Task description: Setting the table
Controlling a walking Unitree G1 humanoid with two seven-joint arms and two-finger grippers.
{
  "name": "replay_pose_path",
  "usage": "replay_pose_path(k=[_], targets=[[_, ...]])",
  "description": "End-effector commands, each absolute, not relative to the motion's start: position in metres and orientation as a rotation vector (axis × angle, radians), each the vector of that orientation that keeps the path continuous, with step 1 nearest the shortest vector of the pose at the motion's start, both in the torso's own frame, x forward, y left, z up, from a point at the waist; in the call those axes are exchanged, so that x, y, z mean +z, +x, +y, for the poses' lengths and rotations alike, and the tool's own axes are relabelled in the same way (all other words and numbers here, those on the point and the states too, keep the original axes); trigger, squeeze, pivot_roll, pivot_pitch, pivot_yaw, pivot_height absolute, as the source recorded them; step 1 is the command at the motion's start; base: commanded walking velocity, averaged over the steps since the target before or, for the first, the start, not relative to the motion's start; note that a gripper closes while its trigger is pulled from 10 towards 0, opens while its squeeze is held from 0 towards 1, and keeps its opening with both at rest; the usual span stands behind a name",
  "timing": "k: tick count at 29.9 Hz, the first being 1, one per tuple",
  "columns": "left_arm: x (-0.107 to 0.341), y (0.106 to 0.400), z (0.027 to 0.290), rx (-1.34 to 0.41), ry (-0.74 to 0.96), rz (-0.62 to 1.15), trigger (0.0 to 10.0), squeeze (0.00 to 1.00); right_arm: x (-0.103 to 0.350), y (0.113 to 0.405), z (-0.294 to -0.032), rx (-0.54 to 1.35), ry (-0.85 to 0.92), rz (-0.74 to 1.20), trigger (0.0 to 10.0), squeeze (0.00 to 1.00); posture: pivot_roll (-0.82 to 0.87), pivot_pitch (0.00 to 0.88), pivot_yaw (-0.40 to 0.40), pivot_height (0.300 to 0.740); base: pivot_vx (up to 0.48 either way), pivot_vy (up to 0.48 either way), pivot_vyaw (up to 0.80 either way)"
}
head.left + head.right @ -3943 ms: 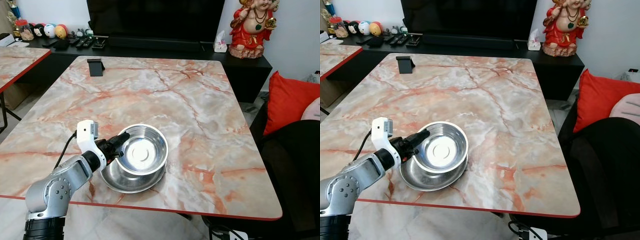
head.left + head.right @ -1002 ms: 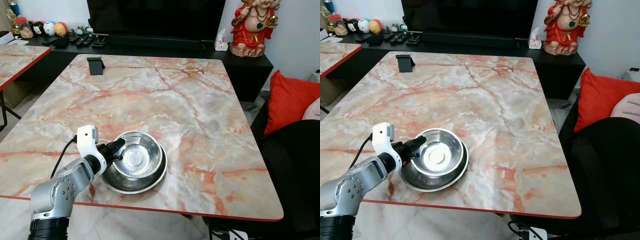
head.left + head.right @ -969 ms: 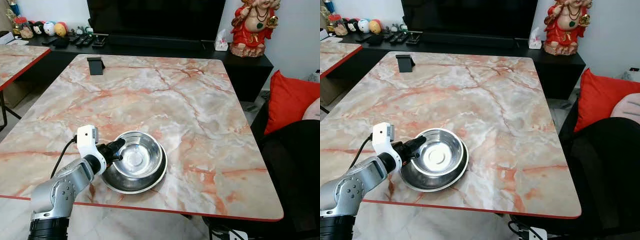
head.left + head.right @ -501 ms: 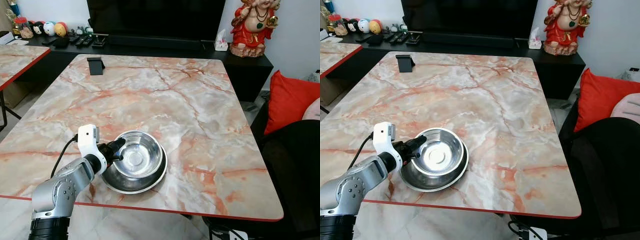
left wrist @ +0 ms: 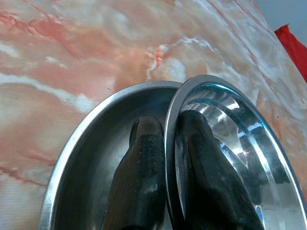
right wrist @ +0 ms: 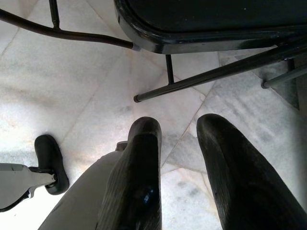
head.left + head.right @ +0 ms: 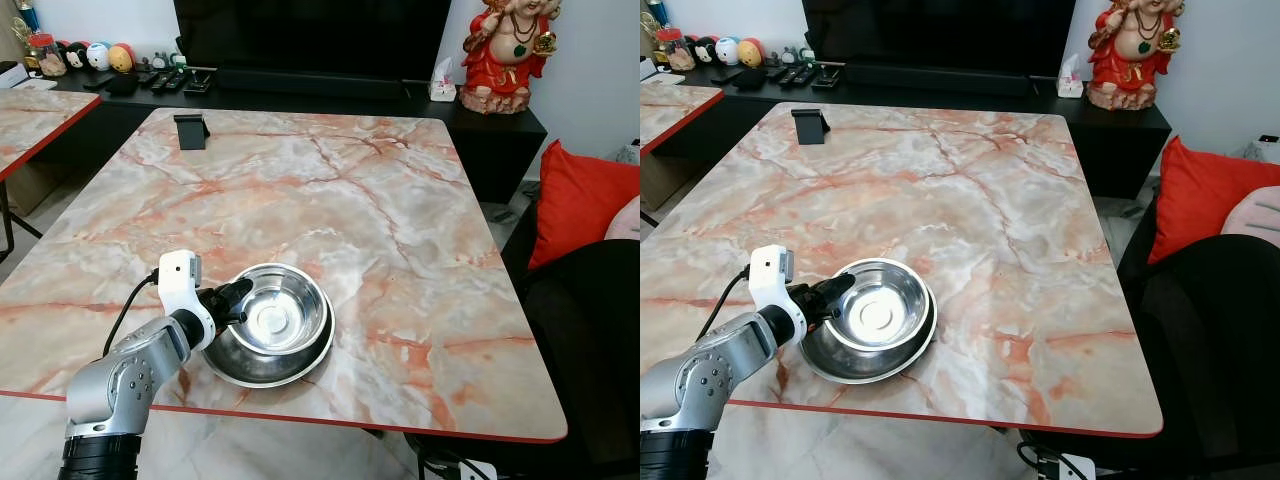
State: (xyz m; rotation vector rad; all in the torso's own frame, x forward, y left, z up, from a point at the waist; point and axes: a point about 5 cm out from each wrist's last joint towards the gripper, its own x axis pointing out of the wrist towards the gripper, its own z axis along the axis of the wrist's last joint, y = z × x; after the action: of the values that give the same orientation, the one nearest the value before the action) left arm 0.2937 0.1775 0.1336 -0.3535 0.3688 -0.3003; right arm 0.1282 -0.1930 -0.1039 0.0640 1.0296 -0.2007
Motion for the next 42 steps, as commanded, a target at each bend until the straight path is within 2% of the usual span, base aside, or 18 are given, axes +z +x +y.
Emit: replay_pose_path(k=[1,11,12,13,14,15,25,42], targets=[[0.133,0.295,0.181,-0.280,-0.318,0.369,10.0,0.47,-0.104,0.127,-0.194,-0.198,0.063,1.037,10.0,0.00,0.06,0.000,-0.029,0.740,0.000,0.000,0.00],[0.134,0.298,0.187,-0.240,-0.261,0.357,10.0,0.47,-0.104,0.127,-0.194,-0.198,0.065,1.039,10.0,0.00,0.06,0.000,-0.031,0.740,0.000,0.000,0.00],[0.133,0.298,0.186,-0.245,-0.257,0.359,10.0,0.40,-0.104,0.127,-0.194,-0.198,0.064,1.039,10.0,0.00,0.06,0.000,-0.031,0.740,0.000,0.000,0.00],[0.133,0.298,0.185,-0.246,-0.254,0.359,10.0,0.40,-0.104,0.127,-0.194,-0.198,0.064,1.039,10.0,0.00,0.06,0.000,-0.031,0.740,0.000,0.000,0.00],[0.132,0.298,0.184,-0.249,-0.255,0.361,10.0,0.32,-0.104,0.127,-0.194,-0.198,0.064,1.039,10.0,0.00,0.06,0.000,-0.031,0.740,0.000,0.000,0.00],[0.132,0.297,0.183,-0.255,-0.250,0.364,10.0,0.00,-0.104,0.127,-0.194,-0.198,0.064,1.039,10.0,0.00,0.06,0.000,-0.031,0.740,0.000,0.000,0.00],[0.130,0.295,0.177,-0.304,-0.243,0.377,10.0,0.00,-0.104,0.127,-0.194,-0.197,0.062,1.041,10.0,0.00,0.06,0.000,-0.031,0.740,0.000,0.000,0.00],[0.130,0.298,0.187,-0.233,-0.217,0.365,10.0,0.00,-0.104,0.127,-0.194,-0.196,0.060,1.042,10.0,0.00,0.06,0.000,-0.033,0.740,0.000,0.000,0.00]])
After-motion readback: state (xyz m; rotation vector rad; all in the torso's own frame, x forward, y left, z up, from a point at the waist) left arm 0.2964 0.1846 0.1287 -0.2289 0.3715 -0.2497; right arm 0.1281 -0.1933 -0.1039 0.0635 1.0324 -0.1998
